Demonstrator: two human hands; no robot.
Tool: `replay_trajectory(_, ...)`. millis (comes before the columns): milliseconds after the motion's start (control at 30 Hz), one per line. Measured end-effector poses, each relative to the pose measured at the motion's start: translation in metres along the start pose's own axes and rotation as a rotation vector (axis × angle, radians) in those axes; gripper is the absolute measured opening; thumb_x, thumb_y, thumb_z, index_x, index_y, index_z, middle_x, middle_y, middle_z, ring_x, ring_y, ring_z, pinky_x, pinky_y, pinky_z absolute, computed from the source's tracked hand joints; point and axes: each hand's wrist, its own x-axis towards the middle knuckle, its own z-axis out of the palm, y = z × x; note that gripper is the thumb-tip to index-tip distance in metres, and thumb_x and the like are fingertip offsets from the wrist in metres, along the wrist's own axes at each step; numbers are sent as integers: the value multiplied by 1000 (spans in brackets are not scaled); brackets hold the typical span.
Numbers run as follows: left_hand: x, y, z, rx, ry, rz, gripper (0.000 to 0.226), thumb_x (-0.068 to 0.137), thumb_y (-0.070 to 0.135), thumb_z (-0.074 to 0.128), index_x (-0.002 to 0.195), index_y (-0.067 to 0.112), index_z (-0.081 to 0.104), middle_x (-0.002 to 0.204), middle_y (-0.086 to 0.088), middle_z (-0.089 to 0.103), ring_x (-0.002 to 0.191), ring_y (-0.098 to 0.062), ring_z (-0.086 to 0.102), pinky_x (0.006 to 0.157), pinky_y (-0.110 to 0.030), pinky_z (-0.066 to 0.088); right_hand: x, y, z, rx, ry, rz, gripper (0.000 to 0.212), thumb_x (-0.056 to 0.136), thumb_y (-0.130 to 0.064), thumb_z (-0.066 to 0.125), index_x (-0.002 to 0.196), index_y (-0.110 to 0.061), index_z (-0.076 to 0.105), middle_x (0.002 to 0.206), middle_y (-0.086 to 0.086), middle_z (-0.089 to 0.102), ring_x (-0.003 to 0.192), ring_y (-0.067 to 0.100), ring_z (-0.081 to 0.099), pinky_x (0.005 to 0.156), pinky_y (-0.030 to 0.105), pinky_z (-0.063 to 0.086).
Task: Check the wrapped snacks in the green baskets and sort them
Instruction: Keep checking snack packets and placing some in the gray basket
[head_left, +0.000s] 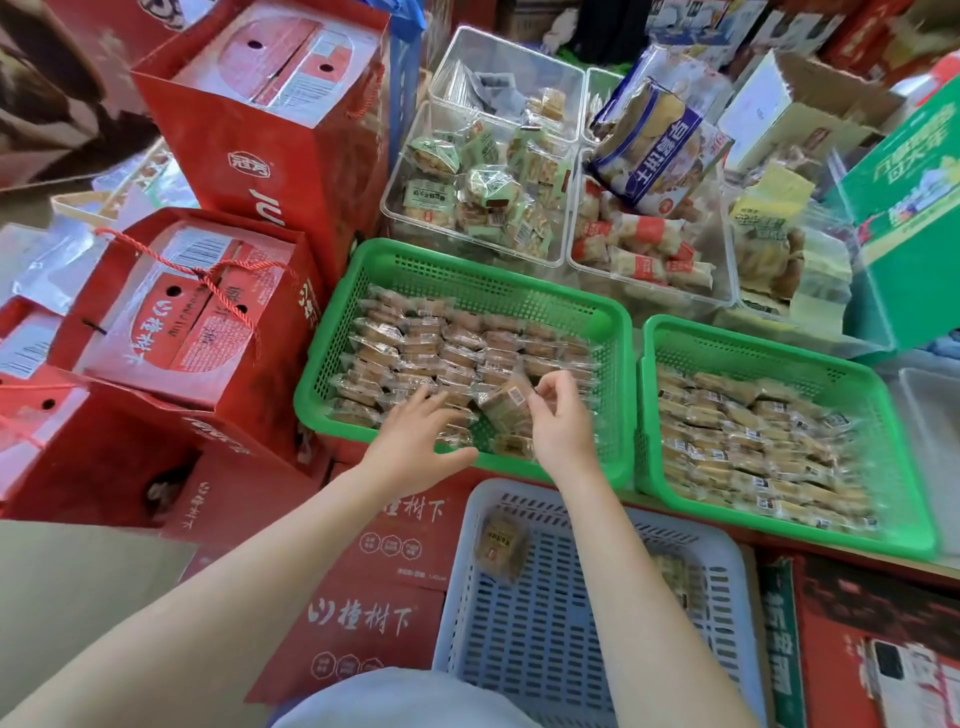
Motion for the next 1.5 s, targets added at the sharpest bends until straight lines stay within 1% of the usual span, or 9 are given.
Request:
replay_trajectory(167,-24,22,-13,-548,128,-89,58,95,45,65,147,26,48,149,6,51,139,-14,45,113,-38,40,-20,0,-17,311,164,182,4,103,-18,50,99,-19,49,94,-2,55,87,19,55,76,32,48)
replay_trajectory(333,-50,51,-29,-1311,-24,-162,42,94,28,68,133,17,61,126,-10,68,110,-21,69,78,-34,60,-51,-7,-24,601,-3,266,6,102,-19,50,99,-16,54,112,22,65,107,41,64,92,62,52)
replay_trajectory(500,-83,57,-33,-1467,-140,-128,42,81,20,73,122,12,67,110,-14,73,92,-22,71,62,-25,60,-90,-12,-25,544,-72,138,49,100,-52,50,100,-3,56,94,19,67,87,31,66,84,45,53)
replay_trajectory(600,-102,61,-31,-1595,-176,-120,47,84,23,69,130,11,62,112,-14,71,93,-19,70,64,-23,58,-106,-13,-26,482,75,56,38,105,-42,46,85,-11,55,70,-3,54,65,12,51,65,28,43)
replay_trajectory(733,-131,65,-27,-1786,-184,-162,45,85,20,65,129,14,64,110,-10,69,92,-18,69,64,-26,59,-129,-18,-23,457,114,59,34,105,-41,45,76,-26,55,77,6,54,68,20,50,59,32,41)
replay_trajectory(900,-166,58,-26,-1782,-203,-141,46,86,14,63,131,4,63,113,-13,68,93,-19,65,66,-26,61,-166,-27,-16,796,5,194,32,104,-35,50,76,-21,56,68,4,57,41,11,37,36,20,25)
replay_trajectory(1067,-196,48,-23,-1764,-256,-80,34,91,14,59,123,3,64,108,-15,69,84,-16,69,63,-25,60,-196,-28,-6,972,-90,247,30,99,-37,55,75,-22,62,69,6,57,37,9,28,36,22,20)
replay_trajectory(1233,-205,29,-16,-1673,-71,-203,31,95,2,60,126,2,63,111,-19,72,91,-22,71,71,-28,60,-211,-26,4,599,136,97,31,104,-37,51,76,-28,62,76,4,64,66,18,62,58,38,55)
replay_trajectory(1500,-214,18,-8,-1426,-23,-164,13,96,6,63,98,-6,68,100,-22,69,82,-20,68,75,-25,60,-229,-30,7,427,254,-19,30,104,-34,49,88,-11,61,65,-3,51,57,9,45,55,21,40)
